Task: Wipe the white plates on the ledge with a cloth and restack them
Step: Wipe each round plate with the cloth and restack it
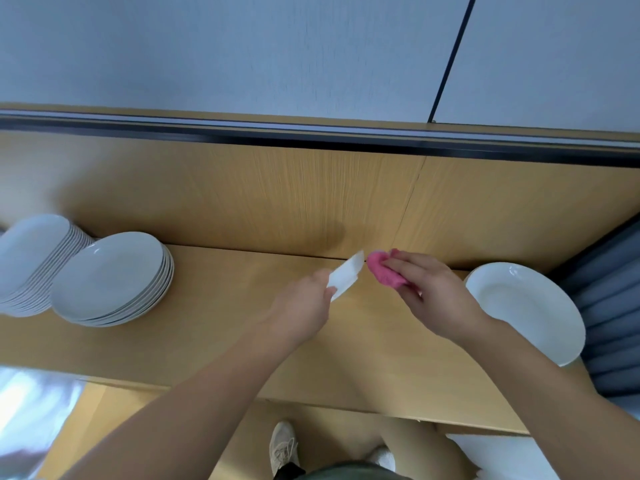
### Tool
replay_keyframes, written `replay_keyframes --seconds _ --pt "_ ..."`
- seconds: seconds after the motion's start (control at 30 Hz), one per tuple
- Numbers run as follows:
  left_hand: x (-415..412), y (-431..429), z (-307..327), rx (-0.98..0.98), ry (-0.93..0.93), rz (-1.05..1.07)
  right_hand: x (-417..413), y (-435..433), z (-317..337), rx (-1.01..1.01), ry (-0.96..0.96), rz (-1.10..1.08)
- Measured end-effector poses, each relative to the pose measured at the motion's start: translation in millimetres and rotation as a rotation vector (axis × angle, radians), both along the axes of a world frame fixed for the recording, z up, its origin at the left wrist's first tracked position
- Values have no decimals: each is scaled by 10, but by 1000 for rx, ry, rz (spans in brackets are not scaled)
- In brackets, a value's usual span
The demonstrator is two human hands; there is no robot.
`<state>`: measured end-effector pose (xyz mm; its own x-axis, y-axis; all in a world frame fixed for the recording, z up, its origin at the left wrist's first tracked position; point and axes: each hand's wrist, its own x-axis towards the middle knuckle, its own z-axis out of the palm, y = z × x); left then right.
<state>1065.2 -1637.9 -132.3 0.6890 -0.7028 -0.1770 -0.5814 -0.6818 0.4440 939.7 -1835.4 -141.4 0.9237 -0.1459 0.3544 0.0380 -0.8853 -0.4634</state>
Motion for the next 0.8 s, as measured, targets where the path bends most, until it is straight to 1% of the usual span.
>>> replay_keyframes --seconds 0.1,0.17,0.33,0.43,0.57,0.63,0.73,0.8 --pt "-8 44 77 -199 149 131 37 -1 91 -25 -67 -3" --pt "-21 78 74 -278 248 191 57 9 120 -42 -94 7" --pt "4 191 3 -355 426 268 103 37 82 -39 -64 24" --pt "58 283 -44 -367 492 300 164 88 60 -27 -46 46" --pt "178 402 -43 -386 506 335 326 207 20 -18 -12 96" --pt "257 468 -12 -379 485 306 449 280 -15 -8 18 130" --pt "386 560 -37 -281 414 206 703 410 -118 23 73 183" --pt "483 623 -121 -225 363 177 913 501 -199 34 106 203"
